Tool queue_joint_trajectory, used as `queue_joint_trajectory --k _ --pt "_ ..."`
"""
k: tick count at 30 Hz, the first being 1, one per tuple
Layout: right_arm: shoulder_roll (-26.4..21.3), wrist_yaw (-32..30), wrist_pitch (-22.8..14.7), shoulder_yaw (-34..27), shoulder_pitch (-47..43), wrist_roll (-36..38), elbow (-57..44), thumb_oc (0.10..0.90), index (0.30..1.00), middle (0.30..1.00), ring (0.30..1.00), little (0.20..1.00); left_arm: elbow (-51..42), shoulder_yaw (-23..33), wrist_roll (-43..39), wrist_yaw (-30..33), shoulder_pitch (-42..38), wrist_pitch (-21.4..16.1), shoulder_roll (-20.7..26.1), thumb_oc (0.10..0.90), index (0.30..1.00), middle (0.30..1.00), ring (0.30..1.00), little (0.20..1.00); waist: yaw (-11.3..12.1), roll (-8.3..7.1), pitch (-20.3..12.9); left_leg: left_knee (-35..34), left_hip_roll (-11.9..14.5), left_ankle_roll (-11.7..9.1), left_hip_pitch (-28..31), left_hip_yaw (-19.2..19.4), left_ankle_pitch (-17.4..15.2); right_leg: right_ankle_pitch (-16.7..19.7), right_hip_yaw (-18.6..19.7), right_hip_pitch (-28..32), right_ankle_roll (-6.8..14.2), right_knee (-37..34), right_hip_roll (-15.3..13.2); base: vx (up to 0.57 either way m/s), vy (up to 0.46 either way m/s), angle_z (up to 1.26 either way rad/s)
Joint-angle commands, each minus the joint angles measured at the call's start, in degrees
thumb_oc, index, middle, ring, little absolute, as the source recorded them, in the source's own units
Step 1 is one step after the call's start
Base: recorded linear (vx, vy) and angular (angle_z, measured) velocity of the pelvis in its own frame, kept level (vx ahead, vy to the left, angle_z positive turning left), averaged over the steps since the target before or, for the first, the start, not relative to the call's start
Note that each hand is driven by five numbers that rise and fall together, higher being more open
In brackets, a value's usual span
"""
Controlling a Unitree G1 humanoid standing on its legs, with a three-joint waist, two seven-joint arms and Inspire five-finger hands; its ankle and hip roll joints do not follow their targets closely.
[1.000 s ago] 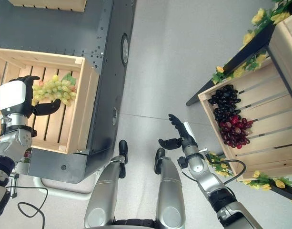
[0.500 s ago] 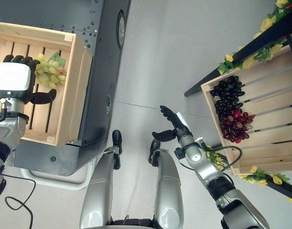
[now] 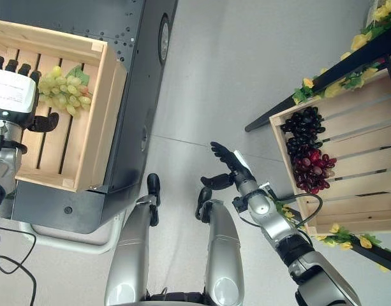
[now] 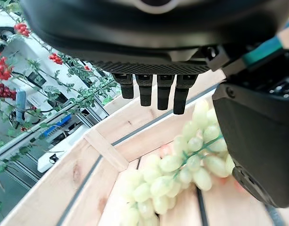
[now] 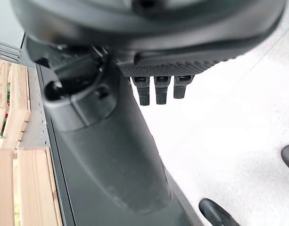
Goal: Pick up the fruits from the basket on one side to the basket on the other side
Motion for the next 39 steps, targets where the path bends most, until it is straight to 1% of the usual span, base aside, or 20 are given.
queue_joint_trajectory --k 1,3,7,10,14,16,19,20,22,23,24,26,28,31,34,35,36,37,38,39 --pt "-2.76 0.89 -4.95 -2.07 0.84 2.15 -4.62 0.8 0.9 0.9 0.9 0.9 -0.2 2.09 0.51 0.38 -6.59 6.29 6.67 0.8 0.9 0.9 0.9 0.9 -0.44 1.33 -0.75 7.39 -1.56 1.29 3.44 4.32 -11.53 1.79 1.55 3.79 -0.21 -4.6 2.17 0.0 0.0 0.0" --pt "-2.85 0.89 -4.77 -2.28 1.16 2.25 -4.86 0.8 0.9 0.9 0.9 0.9 -0.25 2.32 0.1 0.56 -6.8 6.09 6.86 0.8 0.9 0.9 0.9 0.9 -0.46 1.21 -0.75 7.46 -1.62 1.34 3.07 4.29 -11.6 1.8 1.52 3.5 -0.17 -4.58 2.11 0.03 0.034 0.03" --pt "-2.7 0.98 -4.99 -2.32 1.65 2.09 -4.83 0.8 0.9 0.9 0.9 0.9 -0.06 2.22 0.39 1.17 -8.2 3.6 6.84 0.8 0.9 0.9 0.9 0.9 -0.61 0.94 -0.75 7.67 -1.65 1.51 2.3 4.3 -11.69 1.92 1.55 2.55 -0.04 -4.12 2.01 0.02 0.028 0.02" --pt "-2.58 0.96 -5.21 -2.37 2.0 2.1 -5.03 0.8 0.9 0.9 0.9 0.9 -0.67 1.76 0.11 1.68 -9.17 2.93 6.76 0.8 0.9 0.9 0.9 0.9 -0.6 0.69 -0.75 7.92 -1.75 1.66 1.63 4.24 -11.89 2.03 1.55 1.77 0.08 -3.83 2.0 0.01 0.022 0.01" --pt "-2.18 0.91 -5.77 -2.6 2.54 1.82 -5.25 0.8 0.9 0.9 0.9 0.9 -1.16 2.78 -1.15 5.38 -9.23 1.04 6.66 0.8 0.9 0.9 0.9 0.9 -0.66 0.34 -0.75 8.63 -1.67 1.95 0.55 4.3 -12.32 1.9 1.71 0.47 0.17 -2.81 1.94 0.02 0.015 0.01" --pt "-2.11 0.5 -5.81 -2.69 2.68 1.75 -5.49 0.8 0.9 0.9 0.9 0.9 -0.78 2.72 -1.1 5.29 -10.15 -0.16 6.67 0.8 0.9 0.9 0.9 0.9 -0.81 0.15 -0.75 8.75 -1.63 2.05 0.03 4.36 -12.3 1.99 1.72 -0.08 0.24 -2.65 1.99 0.01 0.038 -0.01" --pt "-2.4 0.46 -5.58 -2.92 2.14 2.04 -5.77 0.8 0.9 0.9 0.9 0.9 0.29 1.78 -0.88 3.43 -11.75 -2.09 6.54 0.8 0.9 0.9 0.9 0.9 -1.16 -0.14 -0.75 8.75 -1.7 2.04 -1.15 4.41 -11.83 2.72 1.78 -1.37 0.39 -2.84 2.07 -0.01 0.051 0.0" --pt "-2.52 0.46 -5.5 -3.15 1.52 2.07 -5.85 0.8 0.9 0.9 0.9 0.9 0.35 1.87 -0.86 3.31 -12.39 -2.39 6.69 0.8 0.9 0.9 0.9 0.9 -1.2 -0.11 -0.75 8.57 -1.64 2.39 -2.42 4.67 -10.88 3.52 1.5 -2.64 -0.06 -2.98 1.99 -0.04 0.046 -0.02" --pt "-2.54 0.54 -5.61 -3.26 1.49 1.94 -6.13 0.8 0.9 0.9 0.9 0.9 1.22 0.53 -0.41 0.63 -13.24 -5.11 6.4 0.8 0.9 0.9 0.9 0.9 -1.42 -0.42 -0.75 8.53 -1.69 2.45 -3.18 4.7 -10.9 3.82 1.57 -3.58 0.16 -3.07 2.0 -0.02 0.016 -0.01" --pt "-2.53 0.54 -5.6 -3.27 1.49 1.92 -6.13 0.8 0.9 0.9 0.9 0.9 1.24 0.49 -0.3 0.33 -13.24 -5.25 6.38 0.8 0.9 0.9 0.9 0.9 -1.43 -0.44 -0.75 8.53 -1.69 2.46 -3.22 4.71 -10.91 3.82 1.58 -3.63 0.17 -3.06 1.99 0.0 0.0 0.0" --pt "-2.45 0.58 -5.78 -3.3 1.43 1.84 -6.2 0.8 0.9 0.9 0.9 0.9 1.6 0.15 -1.15 -1.53 -12.81 -6.78 6.07 0.8 0.9 0.9 0.9 0.9 -1.56 -0.64 -0.75 8.85 -1.69 2.48 -3.99 4.72 -11.04 3.91 1.72 -4.46 0.29 -2.85 2.02 0.0 0.0 0.0" --pt "-2.47 0.5 -5.87 -3.46 1.29 1.87 -6.15 0.8 0.9 0.9 0.9 0.9 1.72 -0.47 -1.88 -3.32 -12.7 -7.14 5.8 0.8 0.9 0.9 0.9 0.9 -1.6 -0.75 -0.75 8.97 -1.7 2.51 -4.41 4.75 -11.17 3.94 1.83 -4.85 0.34 -2.88 2.05 0.0 0.0 0.0" --pt "-2.57 -0.2 -6.14 -3.22 0.89 2.32 -5.94 0.8 0.9 0.9 0.9 0.9 2.76 -0.8 -4.73 -4.33 -11.74 -9.48 5.42 0.8 0.9 0.9 0.9 0.9 -1.71 -0.89 -0.75 9.08 -1.65 2.66 -4.94 4.81 -11.27 3.97 2.0 -5.53 0.48 -2.72 2.08 0.0 0.0 0.0" --pt "-2.68 -0.15 -6.09 -3.27 0.31 2.35 -5.87 0.8 0.9 0.9 0.9 0.9 3.1 -1.01 -5.55 -5.78 -11.08 -10.03 4.99 0.8 0.9 0.9 0.9 0.9 -1.75 -0.94 -0.75 9.02 -1.7 2.57 -5.26 4.78 -11.22 4.14 2.06 -5.85 0.58 -2.96 2.17 0.0 0.007 -0.04" --pt "-3.46 -0.1 -6.17 -3.26 -0.26 3.01 -5.66 0.8 0.9 0.9 0.9 0.9 4.65 -2.11 -6.7 -9.15 -11.07 -10.93 4.62 0.8 0.9 0.9 0.9 0.9 -2.01 -1.01 -0.75 9.26 -1.59 2.5 -5.8 4.95 -11.24 4.16 2.07 -6.3 0.64 -3.0 2.08 0.02 0.0 -0.03" --pt "-3.56 -0.19 -6.24 -2.98 0.37 3.36 -5.47 0.8 0.9 0.9 0.9 0.9 5.16 -2.51 -7.09 -9.5 -10.45 -11.82 4.22 0.8 0.9 0.9 0.9 0.9 -2.01 -1.09 -0.75 9.31 -1.68 2.1 -4.14 4.64 -12.39 3.13 2.33 -4.7 1.19 -2.85 2.17 0.05 -0.005 -0.06" --pt "-3.82 -0.29 -6.34 -2.92 0.11 3.78 -5.19 0.8 0.9 0.9 0.9 0.9 5.51 -3.06 -8.38 -10.06 -10.8 -13.2 4.06 0.8 0.9 0.9 0.9 0.9 -2.08 -1.09 -0.75 9.2 -1.67 2.07 -4.08 4.61 -12.37 3.07 2.27 -4.66 1.2 -2.85 2.17 0.04 -0.008 -0.06" --pt "-3.92 -0.3 -6.46 -3.01 -0.15 3.87 -5.02 0.8 0.9 0.9 0.9 0.9 5.47 -3.19 -8.82 -10.46 -11.17 -13.64 4.02 0.8 0.9 0.9 0.9 0.9 -2.12 -1.03 -0.75 9.17 -1.68 2.12 -4.42 4.61 -12.14 3.26 2.21 -5.0 1.13 -2.86 2.14 0.0 -0.009 -0.04" --pt "-3.98 -0.45 -6.62 -3.02 -0.02 4.04 -4.81 0.8 0.9 0.9 0.9 0.9 5.37 -3.4 -9.74 -11.21 -11.3 -15.32 3.76 0.8 0.9 0.9 0.9 0.9 -2.09 -1.0 -0.75 9.1 -1.72 2.05 -4.02 4.59 -12.33 3.09 2.19 -4.6 1.22 -2.9 2.12 -0.05 -0.014 -0.04" --pt "-4.2 -0.78 -6.67 -3.39 -0.8 4.23 -4.84 0.8 0.9 0.9 0.9 0.9 4.89 -3.35 -11.31 -12.71 -12.21 -18.27 3.78 0.8 0.9 0.9 0.9 0.9 -2.16 -0.8 -0.75 8.89 -1.73 2.39 -5.64 4.76 -11.21 3.93 1.83 -6.22 0.71 -2.91 2.01 -0.04 -0.019 0.0"
